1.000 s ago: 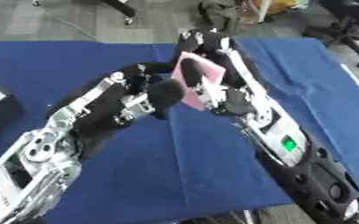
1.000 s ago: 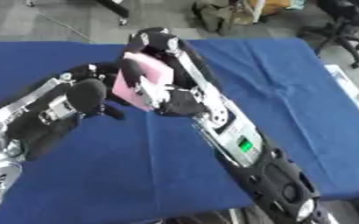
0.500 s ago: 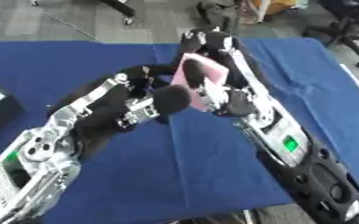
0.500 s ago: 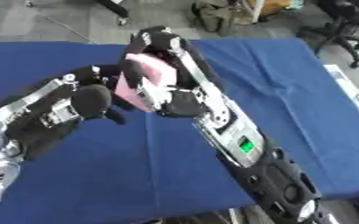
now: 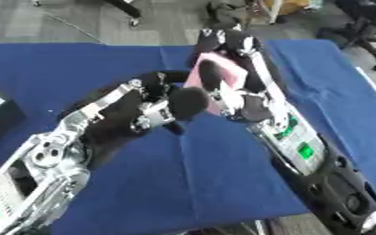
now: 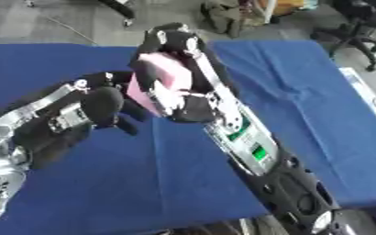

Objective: Pick up the objects with one hand, pass them to the other hand, and then place them into the box on the other side of the table.

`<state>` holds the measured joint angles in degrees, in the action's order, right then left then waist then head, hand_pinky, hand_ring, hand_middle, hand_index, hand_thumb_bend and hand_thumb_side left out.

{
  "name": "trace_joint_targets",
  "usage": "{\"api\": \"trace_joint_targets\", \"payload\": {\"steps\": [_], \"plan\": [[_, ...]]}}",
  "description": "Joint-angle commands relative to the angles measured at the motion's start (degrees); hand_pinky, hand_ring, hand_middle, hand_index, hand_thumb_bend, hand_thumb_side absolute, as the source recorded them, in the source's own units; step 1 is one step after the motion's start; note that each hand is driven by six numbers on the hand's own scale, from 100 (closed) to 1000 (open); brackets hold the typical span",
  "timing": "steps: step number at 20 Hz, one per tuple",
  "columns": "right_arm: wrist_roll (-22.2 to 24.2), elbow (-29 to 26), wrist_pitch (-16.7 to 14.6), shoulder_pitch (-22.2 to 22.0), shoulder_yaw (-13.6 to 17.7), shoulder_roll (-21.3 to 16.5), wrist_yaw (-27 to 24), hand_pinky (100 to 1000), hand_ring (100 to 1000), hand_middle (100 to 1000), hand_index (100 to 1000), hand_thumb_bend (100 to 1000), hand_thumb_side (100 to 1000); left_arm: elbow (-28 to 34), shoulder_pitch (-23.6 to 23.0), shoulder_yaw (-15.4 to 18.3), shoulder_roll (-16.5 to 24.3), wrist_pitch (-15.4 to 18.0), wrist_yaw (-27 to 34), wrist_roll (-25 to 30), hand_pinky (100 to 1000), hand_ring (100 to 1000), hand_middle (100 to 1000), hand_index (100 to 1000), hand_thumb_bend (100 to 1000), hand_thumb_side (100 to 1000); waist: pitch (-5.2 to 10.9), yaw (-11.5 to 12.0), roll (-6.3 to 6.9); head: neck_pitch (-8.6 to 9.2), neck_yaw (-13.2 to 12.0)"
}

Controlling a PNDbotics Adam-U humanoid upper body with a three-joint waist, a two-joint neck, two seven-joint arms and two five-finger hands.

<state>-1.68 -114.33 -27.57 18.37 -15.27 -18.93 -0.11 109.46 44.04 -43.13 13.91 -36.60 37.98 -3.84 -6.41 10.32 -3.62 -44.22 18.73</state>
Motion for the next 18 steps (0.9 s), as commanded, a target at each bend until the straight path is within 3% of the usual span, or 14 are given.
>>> {"api": "trace_joint_targets", "payload": {"steps": [1, 8, 15, 18], "plan": [[-1.1, -0.3, -1.3, 1.2, -0.3, -0.1, 1.3, 100, 232, 161, 261, 100, 470, 2.2, 1.3, -3.1, -3.2, -1.0, 1.9, 1.6, 636, 659, 612, 796, 1000, 571, 0.67, -0.1, 0.14, 0.10, -0.1], [-2.1, -0.3, -3.0, 1.1, -0.3, 0.1, 2.5, 100, 224, 154, 256, 100, 470, 1.2, 1.1, -3.8, -4.1, -1.9, 3.6, 3.5, 633, 646, 603, 785, 1000, 568, 0.65, -0.1, 0.12, 0.10, -0.2], [-2.4, -0.3, -3.6, 1.0, -0.4, 0.2, 2.9, 100, 219, 148, 251, 100, 470, 0.8, 0.7, -3.5, -4.6, -1.1, 4.3, 1.7, 630, 636, 589, 761, 993, 549, 0.67, 0.0, 0.08, 0.10, -0.1], [-2.4, -0.3, -3.8, 1.0, -0.4, 0.2, 3.0, 100, 216, 146, 249, 100, 470, 0.5, 0.5, -3.5, -4.9, -0.7, 4.7, -0.1, 616, 607, 553, 713, 861, 534, 0.69, 0.0, 0.04, 0.10, -0.1]]}}
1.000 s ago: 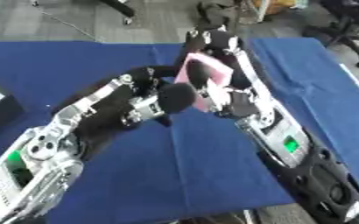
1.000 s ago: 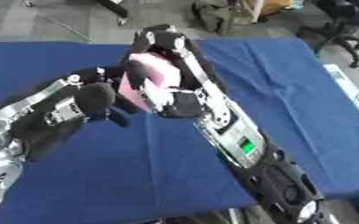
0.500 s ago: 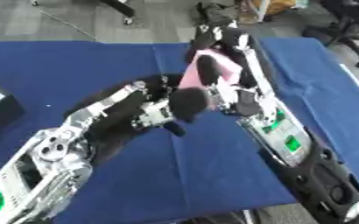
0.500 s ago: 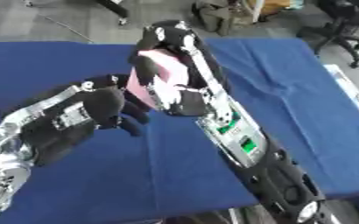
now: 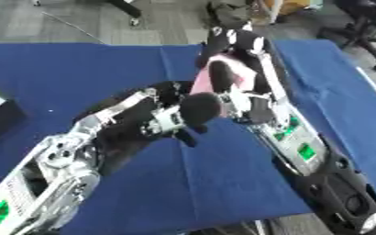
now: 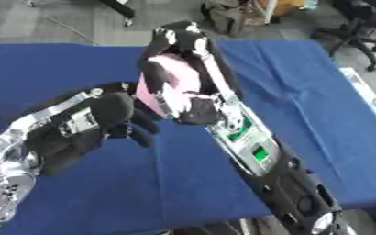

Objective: Pick up the objects with one hand, pass them to the other hand, and then place them into the box on the other side of the table.

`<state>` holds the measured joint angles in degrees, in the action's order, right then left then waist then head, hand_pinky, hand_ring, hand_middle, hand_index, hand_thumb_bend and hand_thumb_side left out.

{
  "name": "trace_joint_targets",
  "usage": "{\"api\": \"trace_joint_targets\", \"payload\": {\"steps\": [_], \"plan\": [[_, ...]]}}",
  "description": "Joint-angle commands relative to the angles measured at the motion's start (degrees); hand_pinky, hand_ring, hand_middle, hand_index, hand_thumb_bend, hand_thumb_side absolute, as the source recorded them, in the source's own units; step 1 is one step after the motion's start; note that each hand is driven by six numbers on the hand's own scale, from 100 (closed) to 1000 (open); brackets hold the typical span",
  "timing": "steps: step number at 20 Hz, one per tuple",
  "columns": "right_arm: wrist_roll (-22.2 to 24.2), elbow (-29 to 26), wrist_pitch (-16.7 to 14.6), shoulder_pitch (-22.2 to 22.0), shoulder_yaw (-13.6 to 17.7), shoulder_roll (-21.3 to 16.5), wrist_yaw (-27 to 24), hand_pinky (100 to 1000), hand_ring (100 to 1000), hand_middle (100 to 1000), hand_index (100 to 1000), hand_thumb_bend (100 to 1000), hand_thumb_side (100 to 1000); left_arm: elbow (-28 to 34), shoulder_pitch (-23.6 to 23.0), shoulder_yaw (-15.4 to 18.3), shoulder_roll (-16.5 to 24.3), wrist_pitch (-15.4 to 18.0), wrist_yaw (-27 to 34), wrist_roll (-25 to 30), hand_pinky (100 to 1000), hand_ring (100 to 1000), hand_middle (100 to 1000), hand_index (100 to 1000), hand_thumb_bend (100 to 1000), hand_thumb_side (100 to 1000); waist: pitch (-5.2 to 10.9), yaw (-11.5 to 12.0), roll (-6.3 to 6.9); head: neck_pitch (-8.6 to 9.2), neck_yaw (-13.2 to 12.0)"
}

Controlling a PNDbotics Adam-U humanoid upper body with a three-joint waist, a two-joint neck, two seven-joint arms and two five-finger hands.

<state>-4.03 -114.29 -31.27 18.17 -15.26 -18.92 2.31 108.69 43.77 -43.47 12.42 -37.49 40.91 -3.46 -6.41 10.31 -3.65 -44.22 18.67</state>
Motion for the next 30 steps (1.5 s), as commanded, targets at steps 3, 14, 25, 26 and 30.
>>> {"api": "trace_joint_targets", "payload": {"steps": [3, 14, 25, 26, 30], "plan": [[-0.1, -0.3, -0.3, 1.2, -0.4, 0.1, 0.6, 100, 216, 145, 249, 100, 470, 1.1, 0.7, -3.2, -3.6, 0.5, 2.5, -2.5, 601, 575, 506, 657, 666, 515, 0.68, 0.0, 0.07, 0.10, -0.1], [0.4, -0.3, -0.6, 1.3, -0.4, 0.1, 0.1, 100, 219, 148, 254, 100, 470, 0.6, 0.7, -3.6, -3.7, 1.8, 7.1, -7.0, 566, 480, 376, 497, 179, 385, 0.59, 0.0, 0.08, 0.10, -0.1], [1.7, -0.3, -1.4, 1.1, -0.1, 0.3, -1.0, 100, 233, 168, 273, 100, 470, 0.1, 0.7, -3.5, -3.9, 3.2, 8.9, -8.4, 557, 458, 336, 441, 155, 378, 0.53, -0.1, 0.08, 0.10, 0.0], [1.9, -0.3, -1.3, 1.1, -0.1, 0.3, -1.2, 100, 234, 169, 272, 100, 470, 0.0, 0.6, -3.5, -4.0, 3.4, 9.0, -8.5, 557, 456, 333, 436, 153, 377, 0.53, -0.1, 0.08, 0.10, 0.0], [2.4, -0.3, -1.0, 0.9, 0.0, 0.7, -3.2, 100, 230, 164, 272, 100, 470, -0.1, 0.3, -3.4, -4.3, 4.0, 9.6, -8.9, 556, 452, 320, 421, 142, 373, 0.58, 0.0, 0.07, 0.10, 0.0]]}}
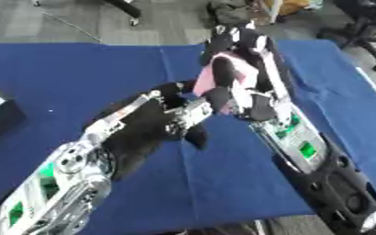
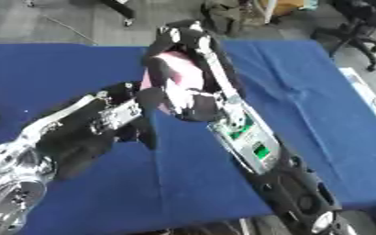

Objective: Pick up the objects with one hand, pass them to the other hand, and then place them into the box on the other side of the table.

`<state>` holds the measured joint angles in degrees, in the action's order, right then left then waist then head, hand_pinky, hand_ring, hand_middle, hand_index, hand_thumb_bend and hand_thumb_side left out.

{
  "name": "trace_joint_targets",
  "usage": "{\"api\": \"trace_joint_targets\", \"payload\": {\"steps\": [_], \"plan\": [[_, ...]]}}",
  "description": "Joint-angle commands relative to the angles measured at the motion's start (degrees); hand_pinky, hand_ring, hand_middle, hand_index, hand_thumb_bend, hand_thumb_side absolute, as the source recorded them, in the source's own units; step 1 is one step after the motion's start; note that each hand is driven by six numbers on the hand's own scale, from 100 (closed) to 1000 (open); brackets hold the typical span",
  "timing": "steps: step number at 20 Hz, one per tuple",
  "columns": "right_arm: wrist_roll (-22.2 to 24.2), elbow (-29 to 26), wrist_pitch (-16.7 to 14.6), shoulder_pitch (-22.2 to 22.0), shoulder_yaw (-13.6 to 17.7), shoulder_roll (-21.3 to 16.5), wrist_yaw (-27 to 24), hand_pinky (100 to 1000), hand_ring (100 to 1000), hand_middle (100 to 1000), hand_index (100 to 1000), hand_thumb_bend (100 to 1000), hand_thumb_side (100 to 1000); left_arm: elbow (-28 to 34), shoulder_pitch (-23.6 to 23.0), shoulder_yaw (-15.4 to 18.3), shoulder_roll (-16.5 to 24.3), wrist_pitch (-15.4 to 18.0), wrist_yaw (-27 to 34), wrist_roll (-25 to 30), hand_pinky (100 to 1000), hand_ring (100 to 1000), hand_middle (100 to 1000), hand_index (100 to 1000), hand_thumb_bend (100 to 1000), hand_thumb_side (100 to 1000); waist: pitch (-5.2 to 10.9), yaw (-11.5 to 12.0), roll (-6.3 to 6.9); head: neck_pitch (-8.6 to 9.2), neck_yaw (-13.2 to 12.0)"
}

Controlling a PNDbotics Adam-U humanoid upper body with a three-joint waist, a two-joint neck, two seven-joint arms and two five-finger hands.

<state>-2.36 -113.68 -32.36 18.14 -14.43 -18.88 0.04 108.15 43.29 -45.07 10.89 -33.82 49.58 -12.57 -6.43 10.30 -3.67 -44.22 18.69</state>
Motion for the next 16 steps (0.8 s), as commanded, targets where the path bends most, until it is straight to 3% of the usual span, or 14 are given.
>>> {"api": "trace_joint_targets", "payload": {"steps": [1, 11, 16], "plan": [[0.8, -0.9, 0.2, 0.9, -0.8, 0.8, -1.7, 100, 231, 165, 274, 100, 470, 0.3, 0.7, -1.8, -2.9, 0.5, 1.1, 0.1, 556, 451, 319, 419, 141, 372, 0.62, 0.0, 0.08, 0.10, 0.0], [-1.5, -0.9, 0.7, 1.3, -0.3, 1.2, -9.7, 100, 215, 162, 262, 100, 470, -0.3, -0.4, -2.0, -4.6, 1.5, 2.9, -1.0, 559, 448, 312, 410, 144, 370, 0.83, 0.3, -0.10, 0.10, 0.0], [-2.1, -0.9, 0.6, 1.5, -0.3, 1.2, -11.3, 100, 209, 161, 262, 100, 470, -0.6, -0.6, -2.2, -5.3, 1.7, 3.2, -1.1, 559, 447, 310, 406, 146, 367, 0.80, 0.4, -0.18, 0.10, 0.0]]}}
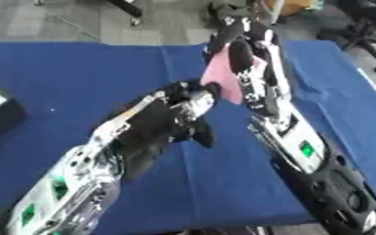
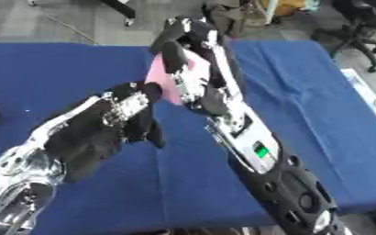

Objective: Pick up the objects with one hand, pass them to the other hand, and then place them into the box on the other side of the table.

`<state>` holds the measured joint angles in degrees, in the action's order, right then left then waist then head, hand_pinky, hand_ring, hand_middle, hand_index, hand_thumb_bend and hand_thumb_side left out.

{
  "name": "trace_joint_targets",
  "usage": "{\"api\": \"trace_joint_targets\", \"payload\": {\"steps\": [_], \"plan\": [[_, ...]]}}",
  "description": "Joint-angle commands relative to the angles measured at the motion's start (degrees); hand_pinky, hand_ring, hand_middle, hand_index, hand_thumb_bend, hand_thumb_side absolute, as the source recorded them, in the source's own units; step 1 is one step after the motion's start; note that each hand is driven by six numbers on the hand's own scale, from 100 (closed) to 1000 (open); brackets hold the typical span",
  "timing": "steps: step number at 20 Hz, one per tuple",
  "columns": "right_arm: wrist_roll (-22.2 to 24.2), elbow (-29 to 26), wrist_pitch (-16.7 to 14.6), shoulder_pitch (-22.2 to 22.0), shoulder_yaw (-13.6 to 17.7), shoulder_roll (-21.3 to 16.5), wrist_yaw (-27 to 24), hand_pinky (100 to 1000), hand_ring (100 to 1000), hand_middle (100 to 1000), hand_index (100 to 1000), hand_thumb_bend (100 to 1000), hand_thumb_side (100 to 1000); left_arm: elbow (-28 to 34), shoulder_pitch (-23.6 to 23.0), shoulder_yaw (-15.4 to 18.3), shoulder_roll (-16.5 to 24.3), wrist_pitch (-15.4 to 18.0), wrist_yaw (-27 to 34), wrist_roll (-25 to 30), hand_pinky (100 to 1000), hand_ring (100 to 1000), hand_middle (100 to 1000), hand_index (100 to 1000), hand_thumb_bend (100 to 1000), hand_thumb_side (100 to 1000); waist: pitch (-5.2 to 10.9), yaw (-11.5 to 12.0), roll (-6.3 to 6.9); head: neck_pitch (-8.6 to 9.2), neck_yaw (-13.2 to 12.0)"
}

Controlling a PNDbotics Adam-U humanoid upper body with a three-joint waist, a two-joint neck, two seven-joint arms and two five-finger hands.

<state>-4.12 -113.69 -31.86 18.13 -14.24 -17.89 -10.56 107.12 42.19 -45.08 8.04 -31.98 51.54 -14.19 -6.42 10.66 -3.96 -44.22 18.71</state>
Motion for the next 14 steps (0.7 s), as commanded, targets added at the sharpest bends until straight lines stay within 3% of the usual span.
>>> {"api": "trace_joint_targets", "payload": {"steps": [1, 9, 14], "plan": [[-0.4, -0.9, 0.0, 1.5, -0.5, 0.2, -0.8, 100, 210, 163, 264, 100, 470, 0.4, 0.5, -2.2, -2.6, -0.2, 1.3, 0.5, 559, 446, 307, 403, 143, 367, 0.77, 0.0, 0.12, 0.10, 0.0], [-0.2, -0.9, -0.1, 1.6, -0.3, 0.4, -0.5, 100, 212, 167, 276, 100, 470, 0.6, 0.3, -2.1, -3.0, -0.1, 1.3, 0.0, 553, 427, 278, 375, 102, 345, 0.66, -0.1, 0.16, 0.10, 0.0], [-0.2, -0.9, -0.1, 1.6, -0.4, 0.4, -0.8, 100, 205, 162, 270, 100, 470, 1.2, 0.3, -2.2, -3.2, -0.6, 1.7, 0.2, 571, 487, 380, 470, 235, 346, 0.63, -0.1, 0.15, 0.10, 0.0]]}}
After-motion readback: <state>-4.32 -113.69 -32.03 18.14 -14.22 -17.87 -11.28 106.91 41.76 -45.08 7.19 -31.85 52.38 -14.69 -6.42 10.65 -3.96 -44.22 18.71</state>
